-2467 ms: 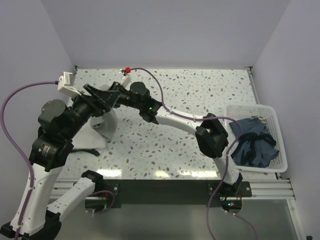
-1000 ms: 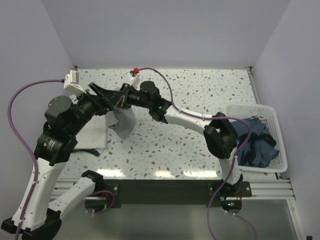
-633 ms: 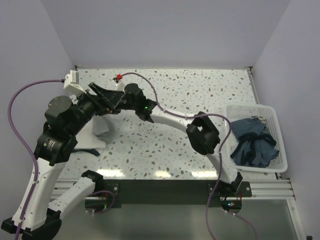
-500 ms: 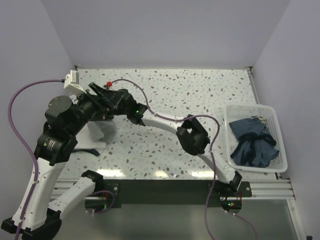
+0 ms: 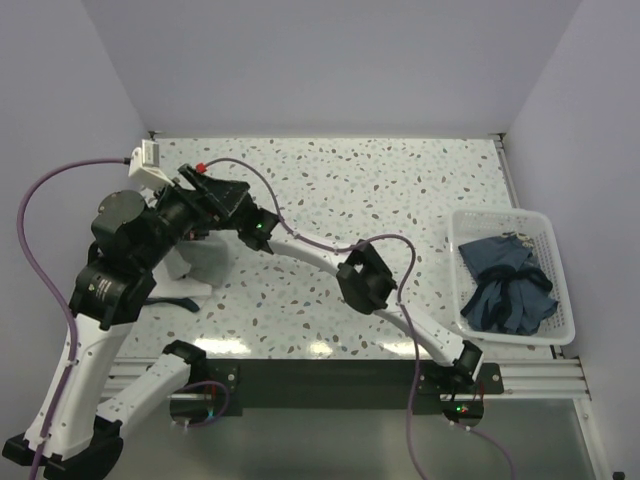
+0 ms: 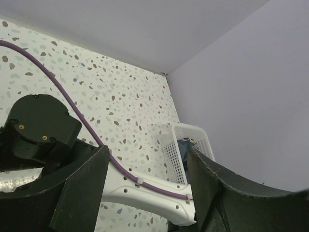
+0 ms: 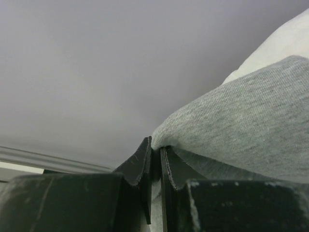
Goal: Fold and stack the tank tops
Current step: Neatly place the folded tank top to the corner
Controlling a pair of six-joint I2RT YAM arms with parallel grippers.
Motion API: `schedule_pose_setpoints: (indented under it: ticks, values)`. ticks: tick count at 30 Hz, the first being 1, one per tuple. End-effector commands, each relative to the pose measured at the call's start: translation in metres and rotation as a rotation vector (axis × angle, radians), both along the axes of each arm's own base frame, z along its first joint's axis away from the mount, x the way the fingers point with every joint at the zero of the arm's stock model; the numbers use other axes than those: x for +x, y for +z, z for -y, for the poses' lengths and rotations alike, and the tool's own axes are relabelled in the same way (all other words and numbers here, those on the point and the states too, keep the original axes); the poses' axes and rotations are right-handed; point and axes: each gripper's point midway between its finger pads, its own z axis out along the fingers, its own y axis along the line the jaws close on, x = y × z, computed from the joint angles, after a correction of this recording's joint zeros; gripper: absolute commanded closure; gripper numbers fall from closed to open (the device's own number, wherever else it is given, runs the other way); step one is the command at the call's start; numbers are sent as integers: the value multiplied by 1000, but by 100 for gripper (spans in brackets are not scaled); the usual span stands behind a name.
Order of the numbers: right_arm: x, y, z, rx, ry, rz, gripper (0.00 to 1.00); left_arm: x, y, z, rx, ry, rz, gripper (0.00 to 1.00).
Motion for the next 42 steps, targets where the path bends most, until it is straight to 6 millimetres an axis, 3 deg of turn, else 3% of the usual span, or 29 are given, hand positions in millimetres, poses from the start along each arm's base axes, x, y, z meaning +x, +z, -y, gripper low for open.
schedule_pose_setpoints:
  ticks: [1, 6, 11, 12, 13, 15, 16, 19, 21, 22, 23, 24, 25, 26, 27, 28, 31, 32, 33, 34, 35, 37, 42]
  values:
    - [-12, 17, -12, 82, 33, 80, 98, 5, 12, -1, -12, 13, 45, 30]
    - [-13, 4, -24, 112, -1, 100, 92, 13, 5, -5, 0, 47, 25, 30]
    - [-18, 15, -36, 161, -53, 155, 79, 27, 0, -6, 18, 80, 1, 30]
    - [-18, 13, -36, 161, -62, 168, 74, 29, 0, -7, 21, 87, 0, 30]
    - [-15, 16, -36, 163, -79, 176, 59, 30, 1, -7, 20, 92, 3, 29]
    - [-12, 13, -36, 154, -94, 192, 41, 33, 2, -8, 26, 99, 3, 29]
    - [-11, 17, -35, 157, -99, 204, 27, 33, 6, -8, 27, 97, 12, 29]
    - [-9, 26, -33, 161, -112, 239, 11, 39, 11, -15, 38, 145, 18, 28]
    - [-9, 26, -32, 157, -118, 254, 8, 42, 18, -18, 43, 168, 26, 27]
    - [-9, 46, -27, 181, -123, 273, 7, 44, 18, -20, 54, 178, 22, 27]
    - [-7, 52, -24, 187, -133, 279, 7, 46, 22, -23, 64, 198, 28, 27]
    - [-6, 38, -21, 167, -142, 281, 7, 47, 26, -26, 70, 211, 33, 27]
    - [-3, 44, -17, 170, -158, 290, 6, 46, 39, -29, 74, 225, 58, 27]
    - [-3, 63, -10, 189, -172, 308, 5, 50, 38, -31, 87, 241, 48, 27]
    - [-1, 56, -6, 170, -186, 318, 5, 51, 42, -37, 98, 270, 52, 27]
    - [-1, 58, -3, 170, -192, 325, 5, 50, 54, -41, 102, 287, 72, 27]
    - [0, 74, 12, 175, -208, 336, 4, 55, 59, -53, 141, 354, 59, 26]
    - [1, 60, 18, 139, -220, 327, 4, 56, 61, -58, 148, 380, 60, 25]
    - [-1, 79, 27, 159, -235, 353, 4, 55, 67, -62, 147, 395, 70, 25]
    - [3, 81, 33, 150, -267, 358, 4, 55, 67, -64, 154, 406, 70, 25]
    - [4, 64, 38, 105, -280, 351, 4, 57, 66, -68, 164, 427, 63, 25]
    - [6, 68, 49, 81, -317, 367, 4, 58, 66, -70, 169, 441, 62, 25]
    - [19, 33, 70, -48, -383, 335, 5, 63, 57, -68, 177, 435, 41, 25]
